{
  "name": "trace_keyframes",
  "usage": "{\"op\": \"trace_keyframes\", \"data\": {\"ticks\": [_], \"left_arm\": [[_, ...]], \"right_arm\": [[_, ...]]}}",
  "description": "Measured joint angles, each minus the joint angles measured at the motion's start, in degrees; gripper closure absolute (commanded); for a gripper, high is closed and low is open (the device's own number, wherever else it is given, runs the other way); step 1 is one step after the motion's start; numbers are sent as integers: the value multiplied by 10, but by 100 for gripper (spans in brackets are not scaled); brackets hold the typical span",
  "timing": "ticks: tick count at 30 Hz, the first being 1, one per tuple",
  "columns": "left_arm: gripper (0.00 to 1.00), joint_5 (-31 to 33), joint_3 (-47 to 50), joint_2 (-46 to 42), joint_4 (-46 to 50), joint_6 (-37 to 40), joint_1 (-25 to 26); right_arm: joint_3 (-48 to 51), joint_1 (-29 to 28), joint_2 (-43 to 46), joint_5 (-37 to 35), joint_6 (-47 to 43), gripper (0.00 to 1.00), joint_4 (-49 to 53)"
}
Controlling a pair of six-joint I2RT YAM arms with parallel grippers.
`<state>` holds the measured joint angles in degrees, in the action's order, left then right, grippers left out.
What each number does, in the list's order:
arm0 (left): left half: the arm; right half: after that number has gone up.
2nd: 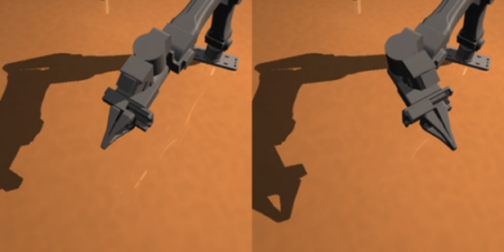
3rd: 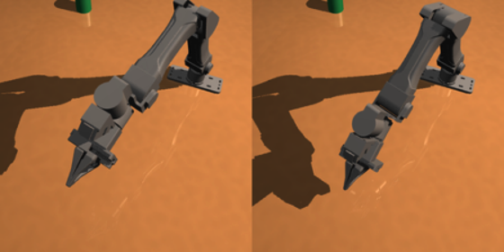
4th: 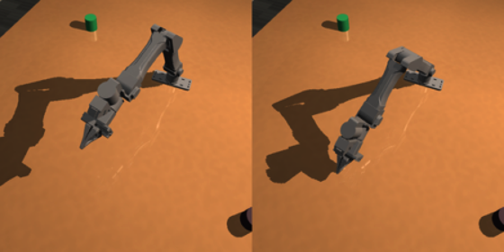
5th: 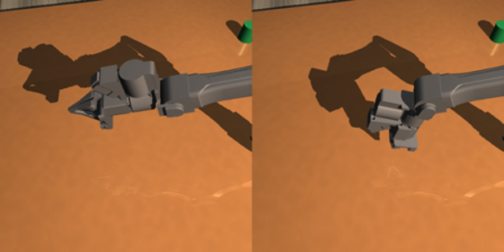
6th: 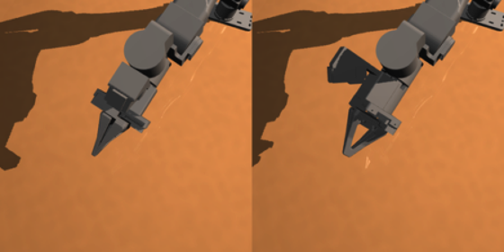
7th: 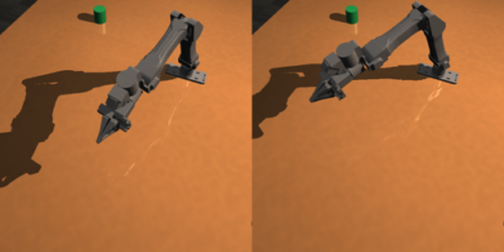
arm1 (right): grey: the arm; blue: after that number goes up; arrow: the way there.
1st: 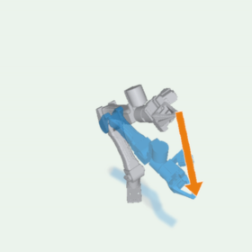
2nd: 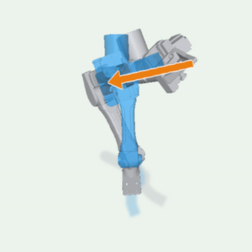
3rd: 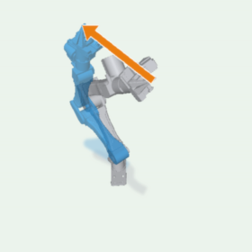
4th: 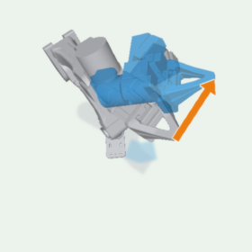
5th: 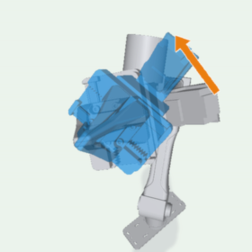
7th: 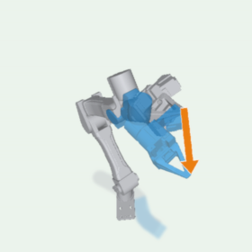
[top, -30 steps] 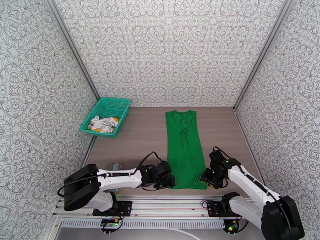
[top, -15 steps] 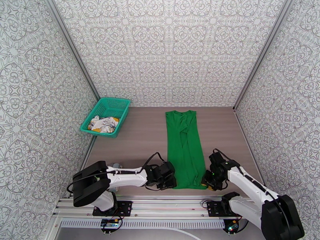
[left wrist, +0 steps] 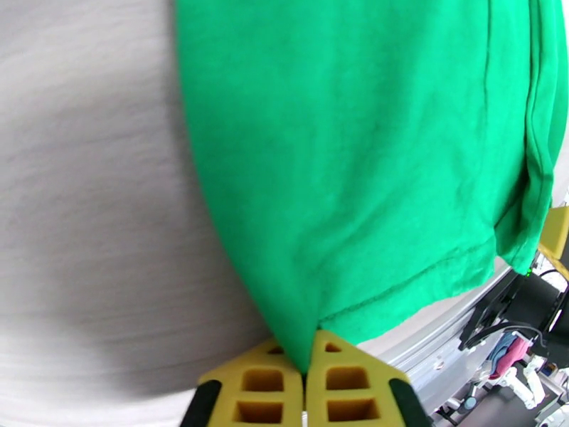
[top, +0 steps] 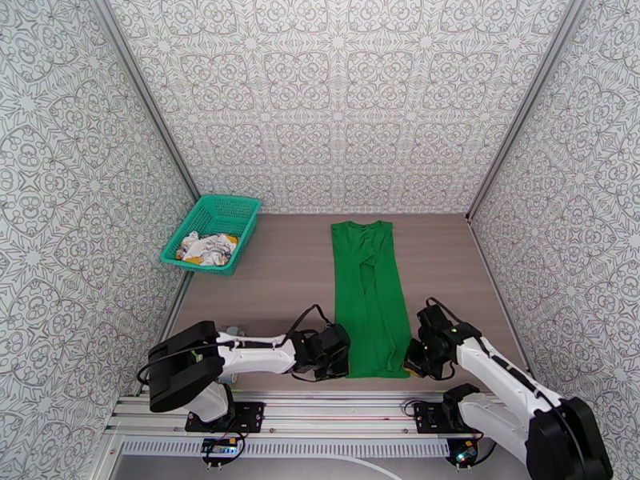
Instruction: Fold and stack the mixed laundry pile
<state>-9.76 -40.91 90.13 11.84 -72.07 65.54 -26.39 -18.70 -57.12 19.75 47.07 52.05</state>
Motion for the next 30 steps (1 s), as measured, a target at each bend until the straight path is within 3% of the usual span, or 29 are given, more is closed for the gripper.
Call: {"op": "trace_keyframes", "data": {"ticks": [17,21,30], "left_arm": [[100,54,-24,-85,62,22,2],[100,62,-54,-93,75,54,-26],[100,67,-194,-53,110,162,-144]], "right_arm": [[-113,0,36,-29,-10,100,95],[-162,0,5,-59,-26,100,99],[-323,1,-129,-141,-81,100,69]]}}
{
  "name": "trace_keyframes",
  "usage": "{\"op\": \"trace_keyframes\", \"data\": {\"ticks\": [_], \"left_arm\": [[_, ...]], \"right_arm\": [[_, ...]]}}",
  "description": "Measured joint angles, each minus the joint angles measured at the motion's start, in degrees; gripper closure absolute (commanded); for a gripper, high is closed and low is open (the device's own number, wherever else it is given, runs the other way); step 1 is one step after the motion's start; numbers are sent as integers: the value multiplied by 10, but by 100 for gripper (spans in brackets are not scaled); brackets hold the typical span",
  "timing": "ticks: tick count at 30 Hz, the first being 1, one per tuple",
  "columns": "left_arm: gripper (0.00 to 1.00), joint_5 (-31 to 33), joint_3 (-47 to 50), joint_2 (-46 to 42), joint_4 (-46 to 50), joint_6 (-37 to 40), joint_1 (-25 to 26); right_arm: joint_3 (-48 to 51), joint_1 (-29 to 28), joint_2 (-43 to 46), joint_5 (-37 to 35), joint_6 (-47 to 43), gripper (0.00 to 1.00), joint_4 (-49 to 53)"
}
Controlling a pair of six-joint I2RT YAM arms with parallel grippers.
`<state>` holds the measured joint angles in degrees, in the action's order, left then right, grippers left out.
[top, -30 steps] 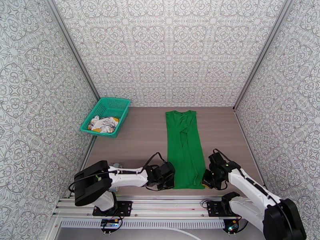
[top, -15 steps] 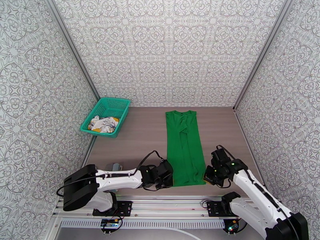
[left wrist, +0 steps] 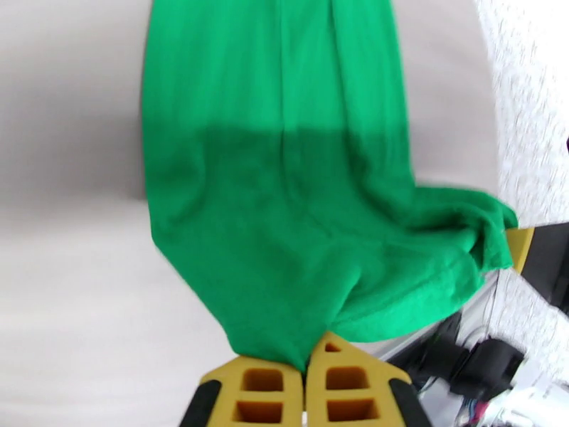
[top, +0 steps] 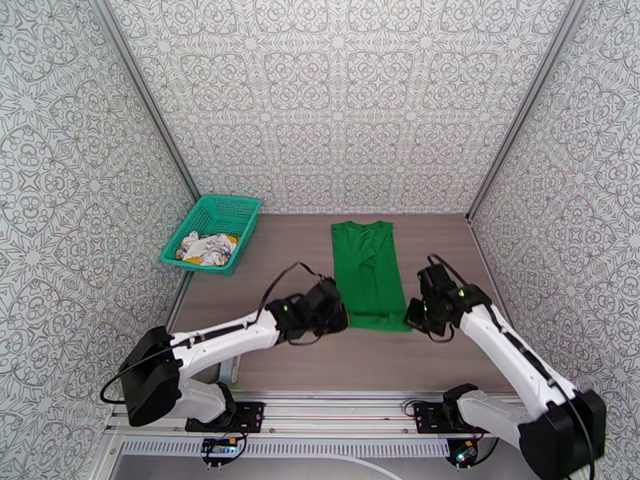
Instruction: Fold and stack the mixed laundry pile
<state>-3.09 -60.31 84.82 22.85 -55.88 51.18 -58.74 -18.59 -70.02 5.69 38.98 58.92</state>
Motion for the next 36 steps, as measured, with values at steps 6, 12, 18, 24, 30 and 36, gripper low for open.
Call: {"op": "trace_keyframes", "data": {"ticks": [6,12,18,24,30,36], "left_arm": [[100,-6,-77,46,14,64,-66],[100,-22,-138,116,20,103,-123],[100,-52,-191,188,11,130,-172],[100,-90,-240,260,-16,147,-208],[100,-133,-292,324,-20,163,-230],[100,-159,-352,381,-19,176,-242]], "right_arm": [[-107,16,-98,-15,-37,100,-38],[-209,37,-199,-8,-65,100,-69],[-273,61,-282,22,-82,100,-97],[-290,85,-354,57,-85,100,-140],[-304,101,-407,78,-84,100,-167],[-317,115,-449,87,-79,100,-187]]}}
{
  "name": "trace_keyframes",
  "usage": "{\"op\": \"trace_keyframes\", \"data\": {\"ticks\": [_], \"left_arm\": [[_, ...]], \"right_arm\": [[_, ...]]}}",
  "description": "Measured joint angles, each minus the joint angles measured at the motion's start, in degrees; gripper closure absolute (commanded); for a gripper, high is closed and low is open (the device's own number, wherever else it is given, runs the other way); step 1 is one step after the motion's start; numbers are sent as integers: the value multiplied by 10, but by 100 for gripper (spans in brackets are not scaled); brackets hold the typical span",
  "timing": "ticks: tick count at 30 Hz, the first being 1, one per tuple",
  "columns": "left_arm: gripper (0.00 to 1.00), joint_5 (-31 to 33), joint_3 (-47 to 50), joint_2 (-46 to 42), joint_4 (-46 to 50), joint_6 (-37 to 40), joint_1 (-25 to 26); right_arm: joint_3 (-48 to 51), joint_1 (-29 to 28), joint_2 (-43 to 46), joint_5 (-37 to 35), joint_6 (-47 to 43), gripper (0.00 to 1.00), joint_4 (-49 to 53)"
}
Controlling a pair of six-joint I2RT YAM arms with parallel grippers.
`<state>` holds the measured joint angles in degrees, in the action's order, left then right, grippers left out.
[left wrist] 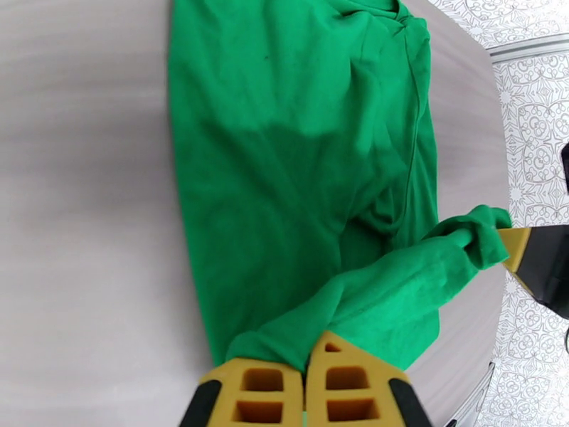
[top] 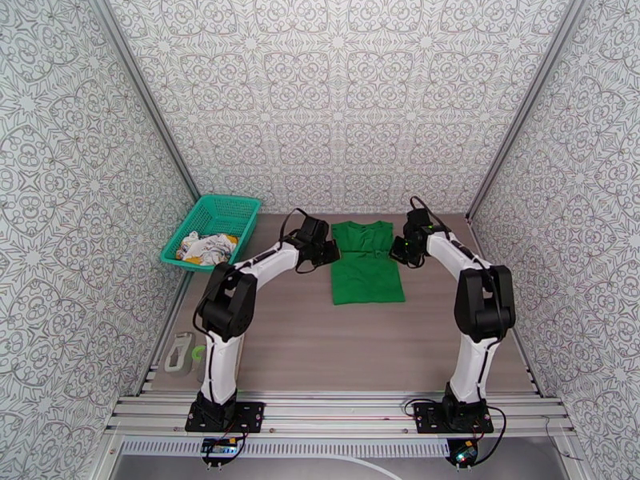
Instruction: Fold and stack the mixed laundry pile
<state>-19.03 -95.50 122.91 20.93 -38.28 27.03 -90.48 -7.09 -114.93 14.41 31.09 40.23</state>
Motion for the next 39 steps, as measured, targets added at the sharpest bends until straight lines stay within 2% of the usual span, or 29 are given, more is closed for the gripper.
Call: {"op": "trace_keyframes", "data": {"ticks": [5,6,7,11,12,13,16,21,23,26,30,33,39], "left_arm": [[99,-14,-26,35,2,6,-5],[92,-17,-30,42,3,6,-6],[83,-19,-34,49,3,9,-8],[79,-22,-38,69,4,9,-17],[74,-22,-39,73,4,10,-20],[63,-22,-40,77,5,12,-24],[58,-22,-40,82,7,9,-34],[49,-22,-43,81,3,8,-48],[51,-17,-43,80,3,8,-51],[60,-6,-23,55,3,12,-52],[62,13,44,-29,2,23,-37],[61,24,72,-73,-3,27,-8],[61,21,74,-45,-23,28,41]], "right_arm": [[-9,8,-25,9,6,100,-10],[-13,9,-31,11,6,100,-10],[-17,10,-37,13,6,96,-12],[-35,12,-61,18,7,83,-21],[-39,13,-68,21,7,78,-23],[-44,14,-75,26,8,71,-25],[-61,21,-94,44,5,59,-35],[-81,37,-107,83,4,52,-53],[-92,45,-107,97,4,52,-55],[-83,55,-87,106,3,52,-73],[36,57,6,108,12,52,-123],[104,49,53,109,18,52,-146],[124,39,14,125,36,51,-188]]}}
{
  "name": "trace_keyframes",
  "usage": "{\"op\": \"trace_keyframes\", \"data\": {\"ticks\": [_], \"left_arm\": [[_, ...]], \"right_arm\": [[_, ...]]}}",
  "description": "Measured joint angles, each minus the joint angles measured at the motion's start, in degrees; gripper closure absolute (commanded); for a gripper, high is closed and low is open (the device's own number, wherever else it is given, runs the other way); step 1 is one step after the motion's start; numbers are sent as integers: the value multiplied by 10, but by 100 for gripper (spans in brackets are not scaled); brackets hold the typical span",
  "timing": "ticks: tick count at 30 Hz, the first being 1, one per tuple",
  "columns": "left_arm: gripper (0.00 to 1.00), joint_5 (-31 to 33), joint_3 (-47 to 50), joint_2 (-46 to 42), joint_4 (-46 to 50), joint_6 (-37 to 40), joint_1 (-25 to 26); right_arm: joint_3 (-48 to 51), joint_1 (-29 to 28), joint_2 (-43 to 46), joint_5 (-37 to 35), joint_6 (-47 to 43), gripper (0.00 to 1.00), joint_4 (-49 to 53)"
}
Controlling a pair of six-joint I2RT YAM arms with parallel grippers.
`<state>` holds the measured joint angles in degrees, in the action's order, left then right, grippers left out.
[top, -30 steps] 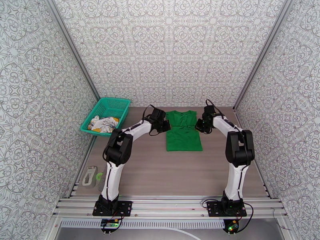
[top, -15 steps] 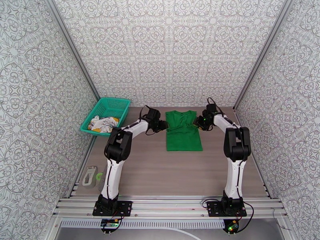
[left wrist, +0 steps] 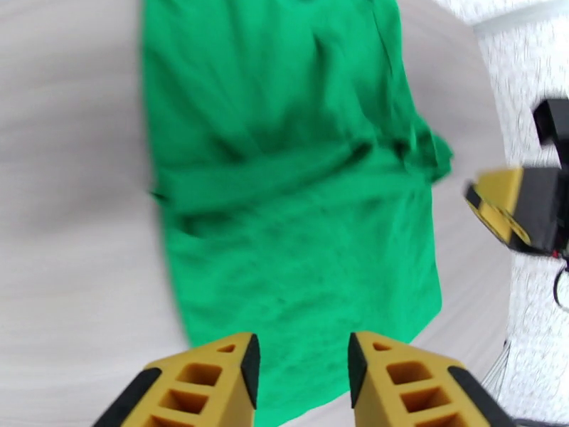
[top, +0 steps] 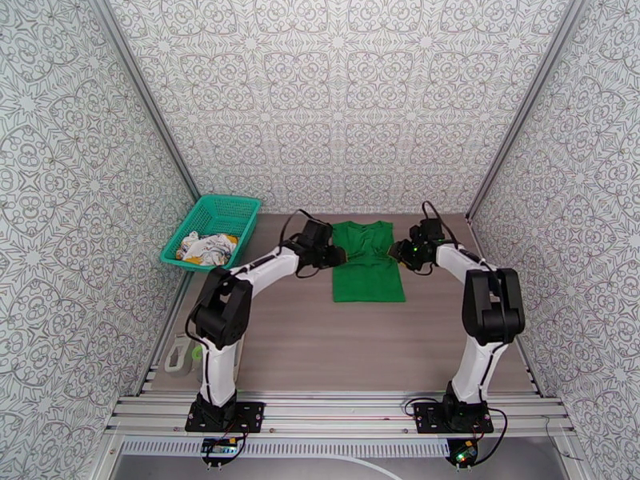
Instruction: Fold and stack the mixed laundry pile
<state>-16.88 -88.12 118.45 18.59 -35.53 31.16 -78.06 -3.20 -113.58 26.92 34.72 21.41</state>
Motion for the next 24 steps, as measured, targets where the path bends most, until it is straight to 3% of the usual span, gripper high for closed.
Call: {"op": "trace_keyframes", "data": {"ticks": [8,24], "left_arm": [[61,-14,-49,106,-17,-2,-9],[58,-36,-106,162,-151,-32,-57]], "right_arm": [[-45,0,-72,21,22,51,-14],[-159,21,-169,74,126,51,-81]]}}
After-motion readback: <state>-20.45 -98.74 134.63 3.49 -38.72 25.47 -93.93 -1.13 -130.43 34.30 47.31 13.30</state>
